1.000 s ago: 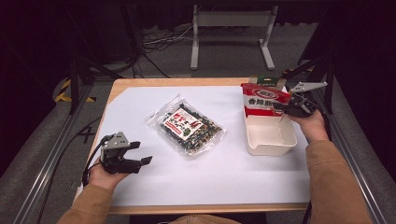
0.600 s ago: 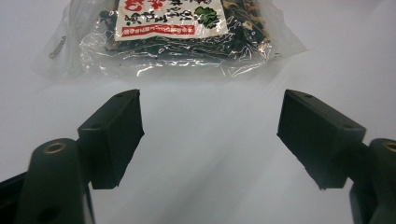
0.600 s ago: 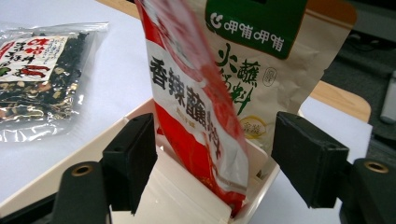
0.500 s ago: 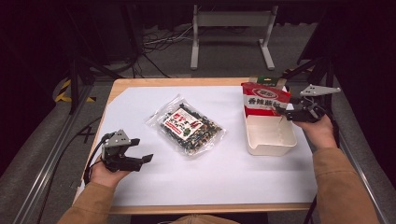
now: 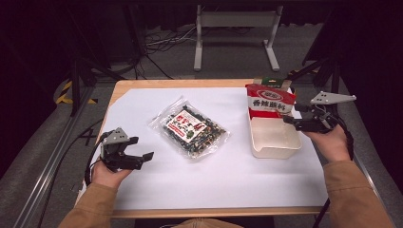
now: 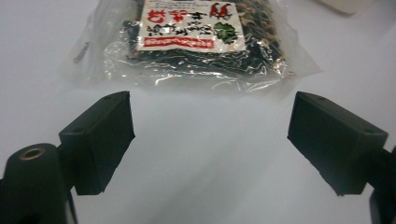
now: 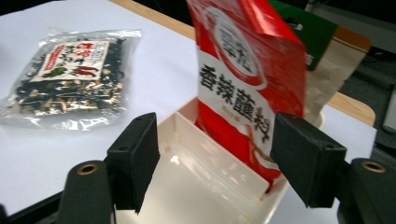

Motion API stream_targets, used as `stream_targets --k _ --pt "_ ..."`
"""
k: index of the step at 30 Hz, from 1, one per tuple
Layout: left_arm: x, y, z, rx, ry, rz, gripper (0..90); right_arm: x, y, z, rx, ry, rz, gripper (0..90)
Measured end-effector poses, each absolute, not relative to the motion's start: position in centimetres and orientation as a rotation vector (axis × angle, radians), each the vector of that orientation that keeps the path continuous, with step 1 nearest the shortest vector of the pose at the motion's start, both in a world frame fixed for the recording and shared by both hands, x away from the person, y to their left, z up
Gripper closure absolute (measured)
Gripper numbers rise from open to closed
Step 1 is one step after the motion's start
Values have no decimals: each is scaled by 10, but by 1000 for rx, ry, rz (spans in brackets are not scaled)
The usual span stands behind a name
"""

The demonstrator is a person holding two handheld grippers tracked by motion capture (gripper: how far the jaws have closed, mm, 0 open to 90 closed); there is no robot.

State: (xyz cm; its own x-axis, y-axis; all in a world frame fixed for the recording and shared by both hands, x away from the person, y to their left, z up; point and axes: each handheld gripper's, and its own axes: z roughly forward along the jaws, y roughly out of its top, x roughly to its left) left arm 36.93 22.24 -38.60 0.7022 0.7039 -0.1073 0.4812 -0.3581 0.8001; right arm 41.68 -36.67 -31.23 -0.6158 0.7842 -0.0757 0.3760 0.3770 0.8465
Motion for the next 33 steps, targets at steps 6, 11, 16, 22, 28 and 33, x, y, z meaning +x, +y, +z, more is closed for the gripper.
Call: stream_targets --k 6,11,16,22,28,33 --pt "372 223 -381 2021 900 335 118 402 -355 -309 951 2190 1193 322" --pt "373 222 -379 2024 900 369 102 390 -345 -308 917 2196 1259 306" --pt "376 227 -374 1985 911 387 89 383 -336 -311 895 2201 1321 293" --pt "385 227 -369 1977 911 358 90 378 -327 -318 850 2210 1377 284" --pt "391 227 -368 1941 937 359 97 371 -320 -325 769 2226 1435 283" --pt "399 228 -367 1933 958 347 114 370 -315 -326 759 2248 1414 286"
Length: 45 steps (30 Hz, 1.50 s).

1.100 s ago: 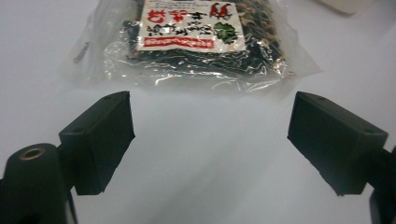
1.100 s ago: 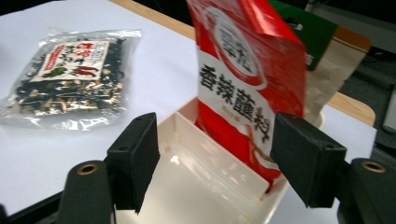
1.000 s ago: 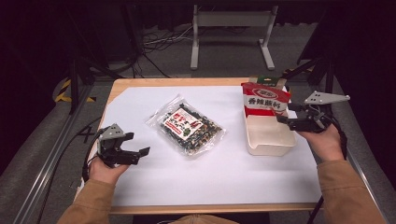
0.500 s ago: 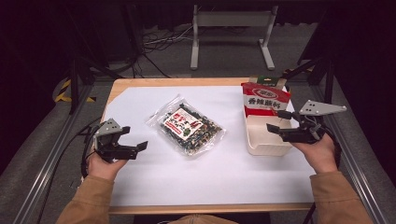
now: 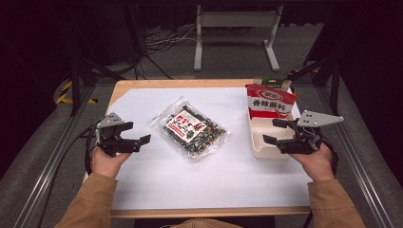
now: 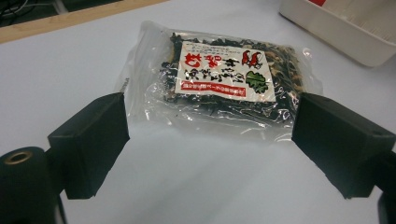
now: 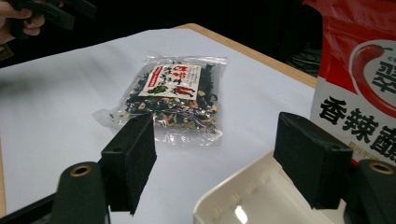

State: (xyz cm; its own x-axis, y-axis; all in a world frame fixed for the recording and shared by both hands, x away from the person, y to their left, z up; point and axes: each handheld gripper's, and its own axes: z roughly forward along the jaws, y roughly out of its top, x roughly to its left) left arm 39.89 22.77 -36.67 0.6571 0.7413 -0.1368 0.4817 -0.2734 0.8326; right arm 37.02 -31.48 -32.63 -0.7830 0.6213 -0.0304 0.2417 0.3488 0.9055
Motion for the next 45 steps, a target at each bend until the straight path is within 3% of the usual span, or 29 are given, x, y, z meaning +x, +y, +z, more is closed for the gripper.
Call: stream_targets --k 12,23,45 --pt "427 219 -372 1895 1092 311 148 365 -304 -328 709 2268 1414 286" --pt "444 214 -383 1897 1201 393 187 366 -296 -331 677 2304 1406 285" --pt "480 197 -403 1903 1237 340 228 366 -282 -337 642 2354 1423 278"
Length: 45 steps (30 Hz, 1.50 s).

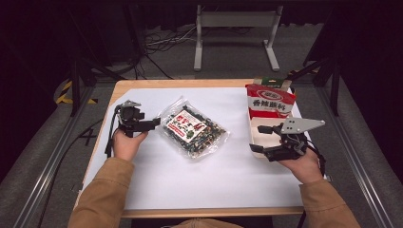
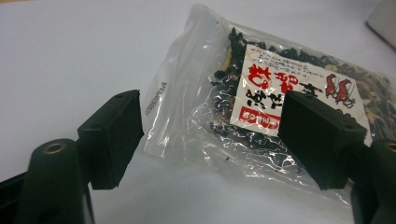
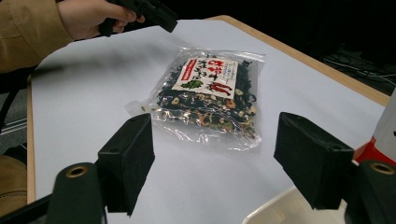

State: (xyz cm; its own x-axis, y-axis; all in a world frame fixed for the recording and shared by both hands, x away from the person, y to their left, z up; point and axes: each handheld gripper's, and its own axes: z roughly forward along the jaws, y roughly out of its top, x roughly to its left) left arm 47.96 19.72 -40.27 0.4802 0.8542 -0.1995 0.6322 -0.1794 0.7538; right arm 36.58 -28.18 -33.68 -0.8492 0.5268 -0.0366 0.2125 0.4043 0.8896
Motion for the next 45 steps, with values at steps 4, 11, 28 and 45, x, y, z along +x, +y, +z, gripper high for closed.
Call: stream_targets --k 4,11,28,45 --pt "483 195 -408 1896 1241 304 238 365 -281 -339 647 2364 1419 279" --pt "492 196 -418 1887 1278 243 230 363 -282 -342 660 2372 1416 280" --pt "506 189 -438 1915 1338 170 215 357 -287 -349 707 2387 1403 279" --pt "508 182 -443 1933 1334 188 352 359 -285 -353 709 2408 1386 278"
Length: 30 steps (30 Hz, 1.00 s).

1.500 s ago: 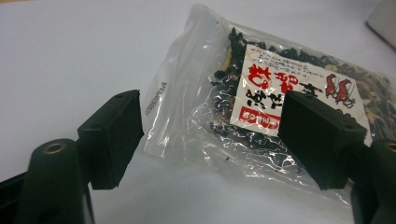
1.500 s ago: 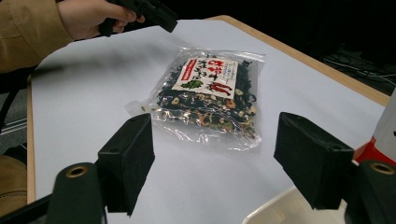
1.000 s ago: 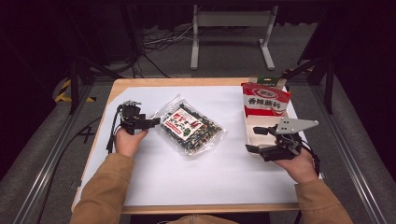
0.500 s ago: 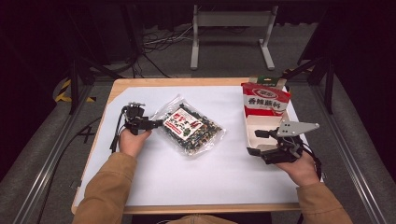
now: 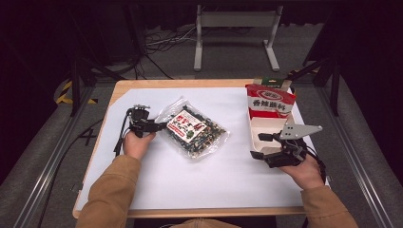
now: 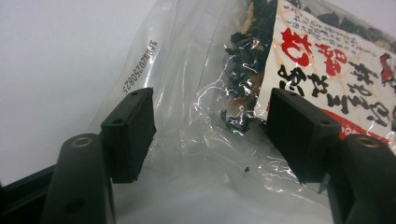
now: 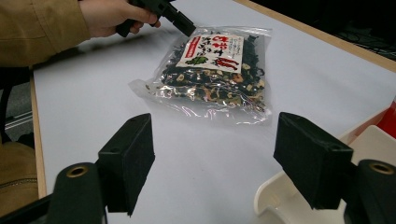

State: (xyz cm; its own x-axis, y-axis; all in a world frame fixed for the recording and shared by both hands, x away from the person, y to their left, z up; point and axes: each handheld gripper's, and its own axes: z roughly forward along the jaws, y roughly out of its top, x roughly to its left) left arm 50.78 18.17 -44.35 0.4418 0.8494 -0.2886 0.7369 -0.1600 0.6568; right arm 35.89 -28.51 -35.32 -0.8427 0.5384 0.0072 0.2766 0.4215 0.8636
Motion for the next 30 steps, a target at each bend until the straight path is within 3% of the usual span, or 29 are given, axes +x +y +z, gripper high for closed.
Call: stream_targets --k 6,15,30 --pt "507 178 -445 1943 1338 199 395 359 -284 -353 705 2412 1386 277" --pt "504 170 -444 1967 1360 250 531 359 -285 -353 705 2409 1389 274" --pt "504 168 -442 1960 1392 259 818 359 -286 -352 702 2408 1404 275"
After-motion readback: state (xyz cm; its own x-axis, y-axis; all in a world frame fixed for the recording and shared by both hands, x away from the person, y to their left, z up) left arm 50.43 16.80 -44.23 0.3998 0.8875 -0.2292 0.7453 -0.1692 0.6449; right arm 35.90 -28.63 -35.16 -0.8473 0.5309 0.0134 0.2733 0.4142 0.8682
